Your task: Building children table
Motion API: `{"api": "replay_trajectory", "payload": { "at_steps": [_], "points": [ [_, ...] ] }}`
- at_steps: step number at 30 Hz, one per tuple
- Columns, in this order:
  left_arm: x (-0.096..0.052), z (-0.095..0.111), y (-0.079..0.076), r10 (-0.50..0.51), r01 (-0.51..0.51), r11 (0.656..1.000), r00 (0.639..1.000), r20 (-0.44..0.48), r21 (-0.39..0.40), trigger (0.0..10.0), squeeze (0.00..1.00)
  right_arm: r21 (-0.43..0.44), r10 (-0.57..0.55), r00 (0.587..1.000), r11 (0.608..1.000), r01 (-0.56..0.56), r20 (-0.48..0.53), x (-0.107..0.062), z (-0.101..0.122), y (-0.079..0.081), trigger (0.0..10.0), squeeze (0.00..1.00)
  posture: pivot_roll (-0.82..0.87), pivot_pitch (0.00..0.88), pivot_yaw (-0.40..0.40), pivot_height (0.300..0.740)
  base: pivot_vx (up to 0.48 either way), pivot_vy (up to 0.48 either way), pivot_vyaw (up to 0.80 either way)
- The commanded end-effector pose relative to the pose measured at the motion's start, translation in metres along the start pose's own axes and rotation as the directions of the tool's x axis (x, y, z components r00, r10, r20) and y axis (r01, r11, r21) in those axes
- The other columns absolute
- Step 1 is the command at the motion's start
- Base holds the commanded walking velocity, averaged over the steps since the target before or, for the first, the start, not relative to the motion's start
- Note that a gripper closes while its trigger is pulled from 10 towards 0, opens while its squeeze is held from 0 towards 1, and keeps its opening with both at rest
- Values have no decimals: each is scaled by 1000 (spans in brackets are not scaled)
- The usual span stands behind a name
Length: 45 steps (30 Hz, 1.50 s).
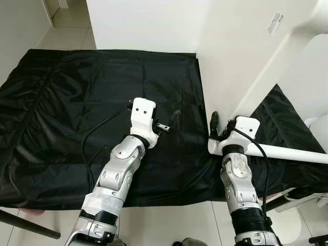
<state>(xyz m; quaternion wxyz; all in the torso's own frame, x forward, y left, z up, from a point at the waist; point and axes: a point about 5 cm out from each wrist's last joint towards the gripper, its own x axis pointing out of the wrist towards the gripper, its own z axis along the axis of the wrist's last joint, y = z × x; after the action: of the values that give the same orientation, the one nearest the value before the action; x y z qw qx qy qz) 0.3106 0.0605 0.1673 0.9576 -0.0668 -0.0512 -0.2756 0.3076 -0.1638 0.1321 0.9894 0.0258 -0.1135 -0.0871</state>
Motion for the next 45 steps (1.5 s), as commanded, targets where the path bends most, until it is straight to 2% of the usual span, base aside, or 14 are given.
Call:
{"api": "replay_trajectory", "payload": {
  "at_steps": [1,4,5,9,10,12,13,14,15,26,27,32,35,45],
  "points": [
    [4,3,1,57,-57,998,998,19,4,10000,0,-2,13,999,1000,-13,35,7,5,-1,10000,0,42,3,-63,740,0,0,0],
    [6,4,0,55,-55,998,998,26,5,10000,0,-6,33,998,999,-32,49,9,4,1,10000,0,43,1,-63,740,0,0,0],
    [6,5,0,54,-55,998,998,26,7,10000,0,-4,36,998,999,-35,52,9,4,1,7882,0,44,1,-62,740,0,0,0],
    [5,5,1,54,-54,999,998,28,5,10000,0,10,59,995,998,-60,77,9,5,3,7451,0,48,4,-57,740,0,0,0],
    [5,5,1,54,-54,999,998,29,4,10000,0,14,70,994,997,-72,86,8,5,3,5176,0,48,4,-57,740,0,0,0],
    [5,5,1,55,-55,998,998,29,6,10000,0,24,70,993,997,-72,91,7,5,3,4431,0,49,6,-55,740,0,0,0],
    [5,6,2,56,-56,998,998,29,7,10000,0,34,71,993,997,-75,95,6,5,3,1725,0,51,9,-52,740,0,0,0],
    [5,6,2,57,-57,998,998,30,8,10000,0,37,71,993,997,-74,96,6,5,2,1725,0,52,11,-51,740,0,0,0],
    [6,7,3,57,-58,998,998,31,8,10000,0,50,71,993,996,-76,96,6,4,3,0,0,54,13,-49,740,0,0,0],
    [8,11,4,61,-61,998,997,42,5,10000,0,94,66,992,993,-76,109,12,4,5,0,0,61,20,-39,740,0,0,0],
    [8,11,3,57,-57,998,997,44,4,10000,0,102,82,991,990,-93,109,13,4,9,10000,0,65,24,-34,740,0,0,0],
    [7,12,2,45,-45,999,998,48,3,10000,0,111,123,986,985,-135,116,14,6,18,10000,0,65,25,-36,740,0,0,0],
    [3,15,-5,-48,48,999,996,73,8,10000,0,124,275,951,948,-293,142,8,10,51,10000,0,70,26,-41,740,0,0,0],
    [-21,17,-14,-261,265,963,961,91,-41,10000,0,172,480,849,838,-519,221,-10,22,100,10000,0,78,23,-49,740,0,0,0]
  ]
}}
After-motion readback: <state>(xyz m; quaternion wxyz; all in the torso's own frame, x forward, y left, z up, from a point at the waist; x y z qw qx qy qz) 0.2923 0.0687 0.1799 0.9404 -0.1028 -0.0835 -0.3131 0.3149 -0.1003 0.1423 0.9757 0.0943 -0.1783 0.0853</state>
